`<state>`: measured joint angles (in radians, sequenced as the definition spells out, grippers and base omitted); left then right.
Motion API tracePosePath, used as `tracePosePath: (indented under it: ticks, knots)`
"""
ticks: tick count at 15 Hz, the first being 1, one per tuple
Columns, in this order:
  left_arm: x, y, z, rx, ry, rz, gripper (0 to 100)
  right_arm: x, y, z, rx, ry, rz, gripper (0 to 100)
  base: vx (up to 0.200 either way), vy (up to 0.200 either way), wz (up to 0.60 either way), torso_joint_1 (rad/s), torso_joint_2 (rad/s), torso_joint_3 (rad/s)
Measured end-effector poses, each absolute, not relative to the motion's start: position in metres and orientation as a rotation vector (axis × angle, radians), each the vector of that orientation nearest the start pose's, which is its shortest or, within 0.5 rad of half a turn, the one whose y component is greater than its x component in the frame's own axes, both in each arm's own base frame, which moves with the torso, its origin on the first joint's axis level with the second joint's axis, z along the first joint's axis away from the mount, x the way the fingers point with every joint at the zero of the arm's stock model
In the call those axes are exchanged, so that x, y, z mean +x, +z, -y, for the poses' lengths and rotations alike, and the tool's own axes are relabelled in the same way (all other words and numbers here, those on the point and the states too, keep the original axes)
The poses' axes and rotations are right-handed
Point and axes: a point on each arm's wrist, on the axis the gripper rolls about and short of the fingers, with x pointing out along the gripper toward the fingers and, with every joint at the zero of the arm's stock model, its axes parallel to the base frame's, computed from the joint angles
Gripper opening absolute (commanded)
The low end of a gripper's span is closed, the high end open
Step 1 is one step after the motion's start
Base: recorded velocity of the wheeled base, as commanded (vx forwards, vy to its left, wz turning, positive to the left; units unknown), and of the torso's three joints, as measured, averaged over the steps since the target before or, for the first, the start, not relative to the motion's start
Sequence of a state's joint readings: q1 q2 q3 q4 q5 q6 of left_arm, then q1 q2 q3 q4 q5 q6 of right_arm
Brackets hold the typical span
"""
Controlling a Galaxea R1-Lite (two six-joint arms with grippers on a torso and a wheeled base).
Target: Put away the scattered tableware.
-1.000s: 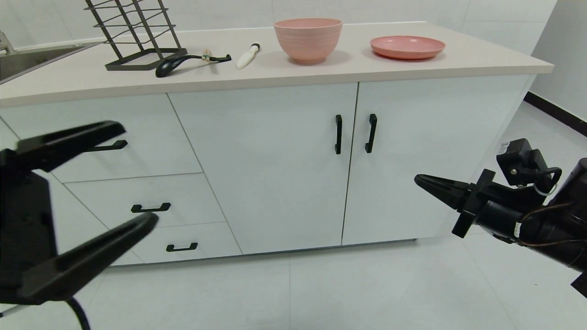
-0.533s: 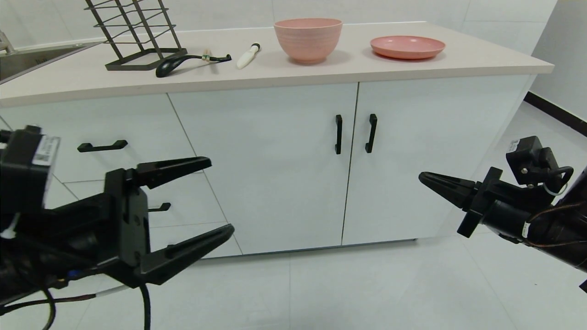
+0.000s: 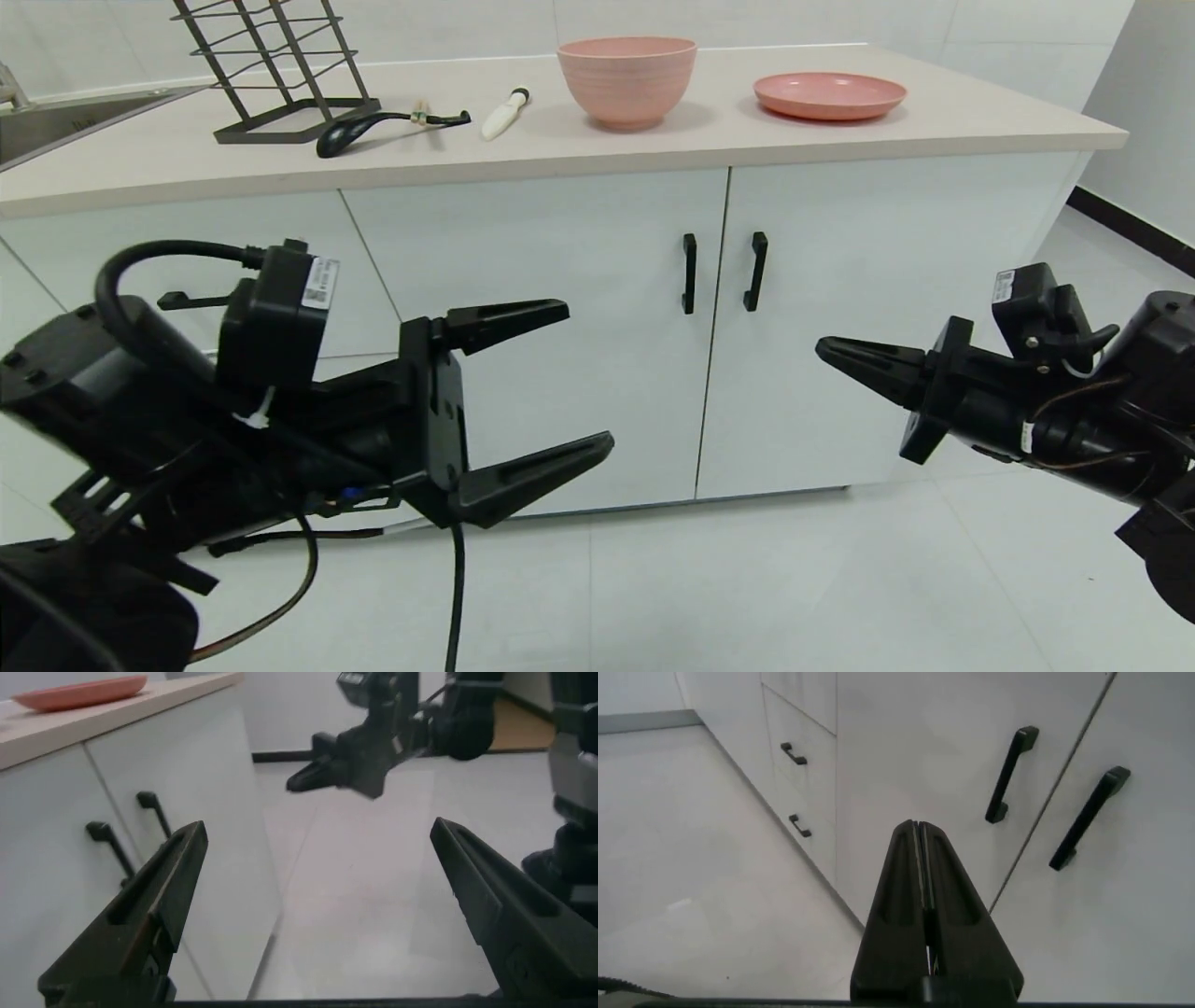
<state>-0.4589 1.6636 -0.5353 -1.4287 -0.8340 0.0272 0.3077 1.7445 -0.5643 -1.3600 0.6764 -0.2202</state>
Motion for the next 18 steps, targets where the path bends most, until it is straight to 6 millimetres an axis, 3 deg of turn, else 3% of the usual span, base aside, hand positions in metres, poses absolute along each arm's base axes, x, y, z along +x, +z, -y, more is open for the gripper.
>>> tracePosePath:
  ticks: [1, 4, 8, 10, 18]
  knots:
    - [0.233, 0.199, 0.137, 0.057, -1.296, 0.337, 100, 0.273, 0.178, -0.102, -0.247, 0.971, 0.295, 100, 0.0, 0.0, 0.0, 0.0, 0.0, 0.0]
    - [0.255, 0.196, 0.154, 0.027, -1.32, 0.338, 100, 0.291, 0.17, -0.108, -0.253, 0.987, 0.288, 100, 0.0, 0.0, 0.0, 0.0, 0.0, 0.0]
    - [0.288, 0.198, 0.174, 0.031, -1.325, 0.376, 100, 0.311, 0.161, -0.101, -0.255, 0.95, 0.267, 100, 0.0, 0.0, 0.0, 0.0, 0.0, 0.0]
    - [0.301, 0.193, 0.185, 0.011, -1.339, 0.319, 100, 0.324, 0.159, -0.103, -0.259, 0.944, 0.278, 100, 0.0, 0.0, 0.0, 0.0, 0.0, 0.0]
    - [0.317, 0.195, 0.204, -0.009, -1.367, 0.254, 100, 0.385, 0.159, -0.114, -0.27, 0.916, 0.379, 100, 0.0, 0.0, 0.0, 0.0, 0.0, 0.0]
